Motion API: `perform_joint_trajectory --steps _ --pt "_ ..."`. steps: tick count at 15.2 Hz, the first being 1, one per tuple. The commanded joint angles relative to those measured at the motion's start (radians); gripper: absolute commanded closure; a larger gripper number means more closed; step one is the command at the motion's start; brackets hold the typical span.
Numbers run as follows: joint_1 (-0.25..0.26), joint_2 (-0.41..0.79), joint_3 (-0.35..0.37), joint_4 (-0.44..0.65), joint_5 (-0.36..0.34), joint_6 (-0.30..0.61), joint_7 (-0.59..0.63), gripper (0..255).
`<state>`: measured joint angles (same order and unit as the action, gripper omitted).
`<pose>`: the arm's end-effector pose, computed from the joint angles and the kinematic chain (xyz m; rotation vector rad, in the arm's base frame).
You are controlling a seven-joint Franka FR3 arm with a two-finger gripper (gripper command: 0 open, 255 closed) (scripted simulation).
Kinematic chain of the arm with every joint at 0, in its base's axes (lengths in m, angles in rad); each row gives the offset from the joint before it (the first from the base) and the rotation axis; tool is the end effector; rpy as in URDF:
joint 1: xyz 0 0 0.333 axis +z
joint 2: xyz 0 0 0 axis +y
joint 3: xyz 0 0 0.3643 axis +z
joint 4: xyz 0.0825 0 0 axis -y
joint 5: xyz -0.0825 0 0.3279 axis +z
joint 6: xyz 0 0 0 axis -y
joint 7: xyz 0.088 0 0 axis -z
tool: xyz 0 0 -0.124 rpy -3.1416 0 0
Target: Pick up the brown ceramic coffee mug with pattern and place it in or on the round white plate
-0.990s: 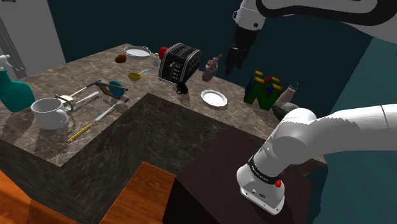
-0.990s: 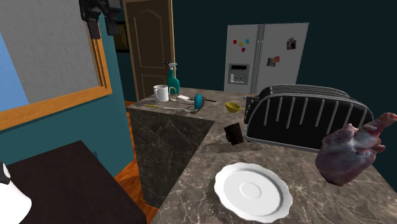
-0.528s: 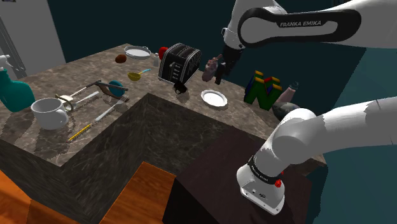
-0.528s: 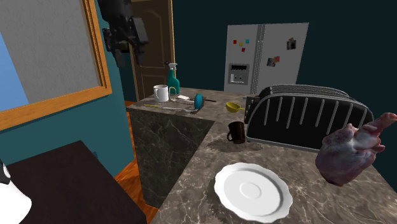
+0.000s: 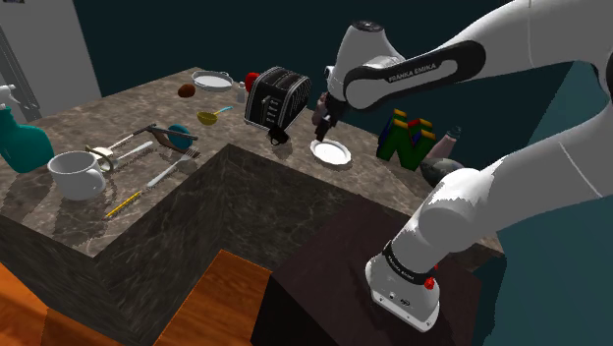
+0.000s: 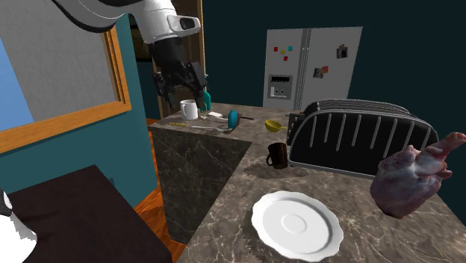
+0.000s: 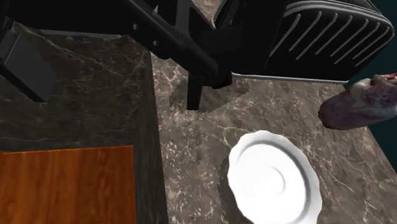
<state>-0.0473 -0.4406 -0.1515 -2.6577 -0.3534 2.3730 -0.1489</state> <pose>0.3296 -0.0777 0.4561 2.8992 0.2841 0.1779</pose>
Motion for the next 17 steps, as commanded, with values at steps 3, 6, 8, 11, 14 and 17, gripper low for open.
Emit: perform_joint_trajectory --steps 3,6,8,11,14,17 --pt "-0.033 0.158 -0.008 0.014 -0.087 0.202 0.027 0" --pt "-0.065 0.290 -0.008 0.053 -0.174 0.337 0.070 0" --pt "-0.086 0.380 -0.009 0.092 -0.248 0.415 0.115 0" --pt "-0.105 0.514 -0.024 0.170 -0.387 0.513 0.212 0" --pt "-0.090 0.646 -0.068 0.268 -0.535 0.593 0.328 0" --pt "-0.046 0.778 -0.138 0.382 -0.658 0.664 0.437 0"
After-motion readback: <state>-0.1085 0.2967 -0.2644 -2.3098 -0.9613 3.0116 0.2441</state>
